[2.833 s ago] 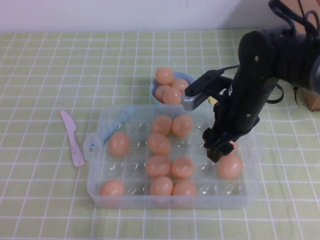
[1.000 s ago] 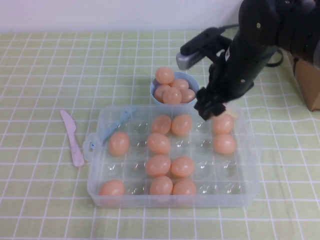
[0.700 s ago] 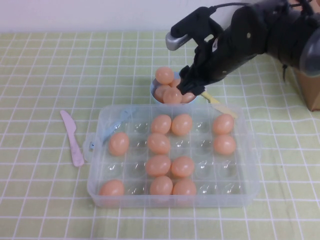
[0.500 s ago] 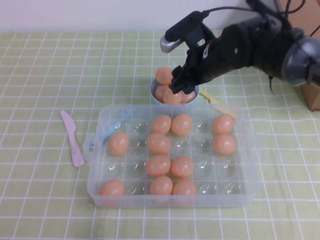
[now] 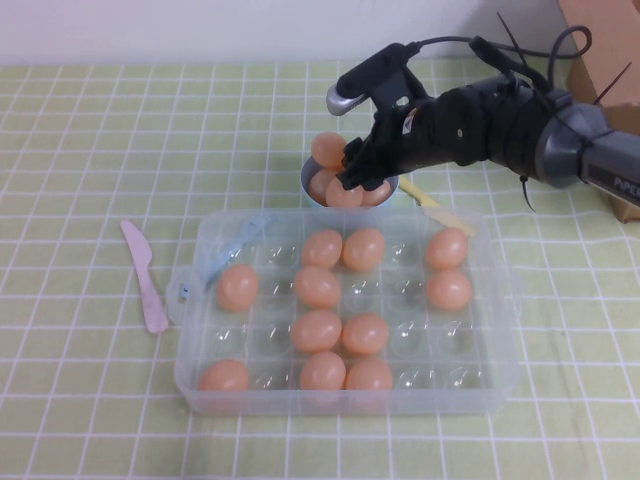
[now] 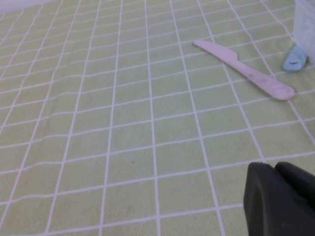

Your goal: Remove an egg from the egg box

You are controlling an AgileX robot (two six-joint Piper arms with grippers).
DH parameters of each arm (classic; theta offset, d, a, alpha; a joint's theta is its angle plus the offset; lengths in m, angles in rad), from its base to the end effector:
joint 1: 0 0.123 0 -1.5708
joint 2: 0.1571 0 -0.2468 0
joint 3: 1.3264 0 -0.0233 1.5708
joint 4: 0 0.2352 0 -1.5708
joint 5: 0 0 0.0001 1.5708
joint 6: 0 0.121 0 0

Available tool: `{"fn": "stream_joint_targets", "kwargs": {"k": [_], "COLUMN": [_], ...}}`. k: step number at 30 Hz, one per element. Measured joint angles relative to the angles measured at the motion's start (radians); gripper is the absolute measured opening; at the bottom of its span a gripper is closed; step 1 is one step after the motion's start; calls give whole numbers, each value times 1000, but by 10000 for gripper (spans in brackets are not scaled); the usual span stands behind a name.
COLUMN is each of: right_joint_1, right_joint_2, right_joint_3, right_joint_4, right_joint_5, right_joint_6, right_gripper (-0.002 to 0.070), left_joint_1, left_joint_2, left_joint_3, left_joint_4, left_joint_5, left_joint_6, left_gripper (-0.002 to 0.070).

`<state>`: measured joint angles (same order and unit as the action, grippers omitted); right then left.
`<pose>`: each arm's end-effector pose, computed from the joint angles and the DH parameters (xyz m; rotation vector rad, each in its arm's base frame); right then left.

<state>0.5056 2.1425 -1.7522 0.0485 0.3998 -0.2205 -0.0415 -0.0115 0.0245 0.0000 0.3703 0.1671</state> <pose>0.4259 0.2384 0.1809 -0.7715 2.1461 0.1948 0.1043 -0.0043 0.1641 0.1944 1.8576 0.0868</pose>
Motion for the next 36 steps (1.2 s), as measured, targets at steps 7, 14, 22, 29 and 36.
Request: {"fn": "stream_joint_targets", "kwargs": {"k": [7,14,22,29,36], "right_joint_1": [-2,-2,-2,0,0], "right_joint_2": [0,-39,-263,-603,-948], "right_joint_3": [0,0,72,495,789], "right_joint_4": [35,51,58,66,65], "right_joint_5": [-4,9,67,-231,-265], "right_joint_6": [4,4,14,33,34], "right_gripper": [507,513,204,-2,-15], "left_joint_1": [0,0,0,0,0], "left_joint_2": [0,0,0,0,0], "left_joint_3": [0,0,0,0,0], "left_joint_4": [0,0,0,0,0], "left_joint_5": [0,0,0,0,0], "left_joint_6": [0,0,0,0,0], "left_gripper": [-3,-3,-3,-3,-3]}}
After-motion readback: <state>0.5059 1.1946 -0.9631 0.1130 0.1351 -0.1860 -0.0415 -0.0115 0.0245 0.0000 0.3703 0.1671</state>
